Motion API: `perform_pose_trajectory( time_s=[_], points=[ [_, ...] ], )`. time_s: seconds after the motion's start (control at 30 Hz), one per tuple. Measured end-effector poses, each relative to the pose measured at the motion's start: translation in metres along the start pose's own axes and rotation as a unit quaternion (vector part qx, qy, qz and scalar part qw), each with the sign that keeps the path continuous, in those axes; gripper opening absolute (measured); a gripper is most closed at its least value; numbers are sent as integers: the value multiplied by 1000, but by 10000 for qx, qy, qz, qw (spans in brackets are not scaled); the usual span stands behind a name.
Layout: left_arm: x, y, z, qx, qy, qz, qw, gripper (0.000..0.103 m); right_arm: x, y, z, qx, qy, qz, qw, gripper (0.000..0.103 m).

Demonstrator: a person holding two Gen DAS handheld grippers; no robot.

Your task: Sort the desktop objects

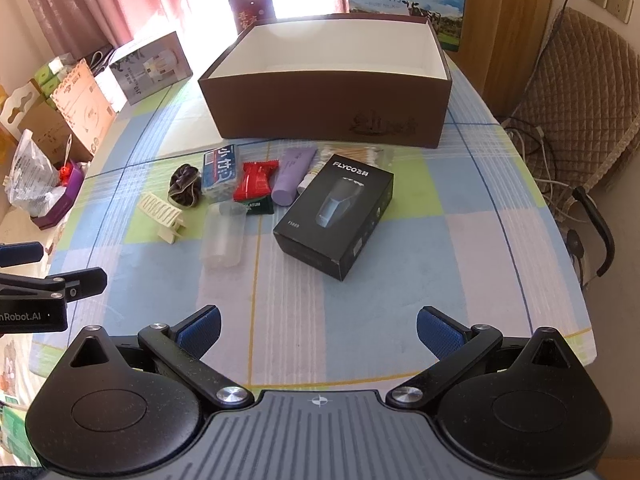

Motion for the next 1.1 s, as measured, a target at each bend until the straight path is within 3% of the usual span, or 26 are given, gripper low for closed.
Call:
perform_pose_trajectory(
  time_s=[0.6,1.1],
  points=[
    [-41,-30,-12,131,-200,-67,9997,102,-35,-40,17,-122,-74,172,9998,101],
    [-90,-54,-22,349,-398,-318,9981,102,-96,-68,26,-317,-105,88,9994,101]
  ],
)
Point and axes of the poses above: each gripper's, at about its wrist camera, not at the fingertips, and x roughly against the way its jaws point, z to its right, y to its underside, the point moved 5 cm from there along -x, roughly the way its jaws point, and after that the axes turned 6 degrees about x, right-handed, at the moved point
